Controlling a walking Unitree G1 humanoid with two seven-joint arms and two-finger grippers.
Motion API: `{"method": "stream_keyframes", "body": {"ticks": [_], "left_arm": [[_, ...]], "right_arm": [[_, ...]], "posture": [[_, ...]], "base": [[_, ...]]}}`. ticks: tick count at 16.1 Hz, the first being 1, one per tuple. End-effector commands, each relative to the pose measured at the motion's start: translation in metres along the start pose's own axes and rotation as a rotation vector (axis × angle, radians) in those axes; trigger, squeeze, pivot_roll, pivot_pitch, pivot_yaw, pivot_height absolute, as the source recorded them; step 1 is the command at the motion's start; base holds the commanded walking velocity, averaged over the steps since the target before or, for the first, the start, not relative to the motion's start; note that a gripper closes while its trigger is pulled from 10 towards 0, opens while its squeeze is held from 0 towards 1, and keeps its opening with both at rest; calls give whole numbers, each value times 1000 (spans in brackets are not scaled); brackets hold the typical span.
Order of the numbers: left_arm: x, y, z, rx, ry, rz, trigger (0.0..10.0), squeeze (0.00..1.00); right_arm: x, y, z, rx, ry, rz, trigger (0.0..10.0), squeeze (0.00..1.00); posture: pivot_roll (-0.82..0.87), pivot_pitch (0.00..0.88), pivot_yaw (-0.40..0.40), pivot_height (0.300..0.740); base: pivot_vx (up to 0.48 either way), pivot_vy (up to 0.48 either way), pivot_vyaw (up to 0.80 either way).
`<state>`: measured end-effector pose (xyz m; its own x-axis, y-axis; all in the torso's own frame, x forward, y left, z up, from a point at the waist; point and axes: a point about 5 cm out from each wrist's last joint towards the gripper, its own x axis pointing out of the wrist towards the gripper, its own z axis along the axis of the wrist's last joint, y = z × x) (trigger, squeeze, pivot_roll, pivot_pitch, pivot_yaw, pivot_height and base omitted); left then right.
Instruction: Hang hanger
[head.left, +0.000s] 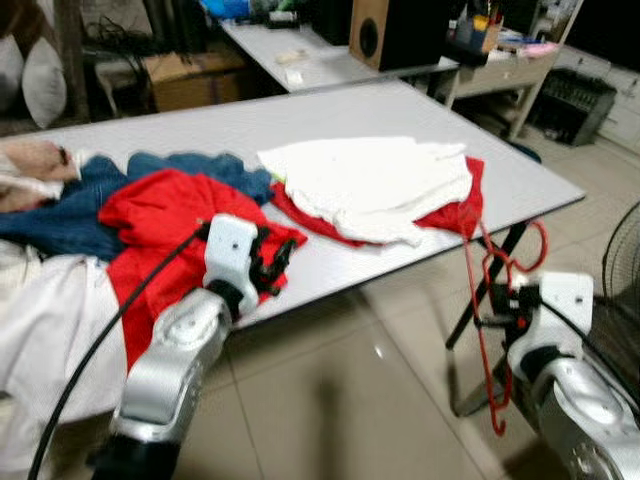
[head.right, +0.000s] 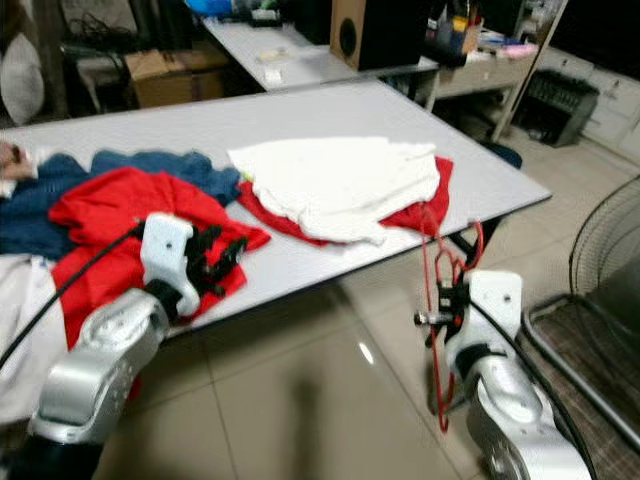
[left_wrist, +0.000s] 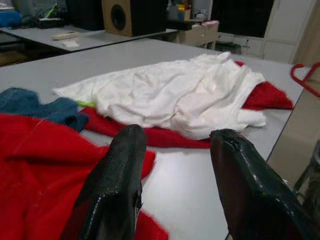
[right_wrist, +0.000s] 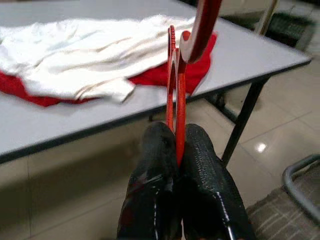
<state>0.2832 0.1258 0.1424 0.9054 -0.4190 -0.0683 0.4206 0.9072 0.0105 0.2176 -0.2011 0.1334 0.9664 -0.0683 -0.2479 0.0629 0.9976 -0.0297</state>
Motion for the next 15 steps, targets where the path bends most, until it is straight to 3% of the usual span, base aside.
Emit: {"method": "stream_keyframes", "body": {"ticks": [1, 2, 3, 4, 8, 10, 15], "left_arm": [[2, -7, 5, 11, -20, -29, 10000, 0], [3, -9, 4, 2, -20, -41, 10000, 0], [3, -11, 2, -24, -14, -52, 10000, 235], [4, -13, 2, -45, -14, -61, 10000, 1000], [6, -17, 1, -22, -14, -93, 10000, 1000], [7, -18, 0, -15, -6, -88, 10000, 1000], [0, -18, -4, 17, -6, -132, 10000, 1000]], "right_arm": [[3, -3, 5, 1, -33, -19, 10000, 0], [2, -3, 5, 20, -35, -24, 10000, 0], [1, -4, 6, 10, -40, -23, 10000, 0], [0, -5, 6, -1, -45, -27, 10000, 0], [-4, -10, 7, 6, -70, -53, 10000, 0], [-5, -11, 9, 5, -82, -27, 10000, 0], [-17, -10, 17, -35, -113, 192, 10000, 0]], "posture": [[-15, 0, -24, 740], [-15, 0, -24, 740], [-20, 0, -19, 740], [-27, 0, -13, 740], [-37, 0, -2, 740], [-47, 0, 4, 740], [-48, 7, 14, 740]], "base": [[424, 0, 0], [458, 0, 0], [480, 0, -781], [480, 0, -781], [472, 0, -778], [426, 0, 0], [66, 0, 0]]}}
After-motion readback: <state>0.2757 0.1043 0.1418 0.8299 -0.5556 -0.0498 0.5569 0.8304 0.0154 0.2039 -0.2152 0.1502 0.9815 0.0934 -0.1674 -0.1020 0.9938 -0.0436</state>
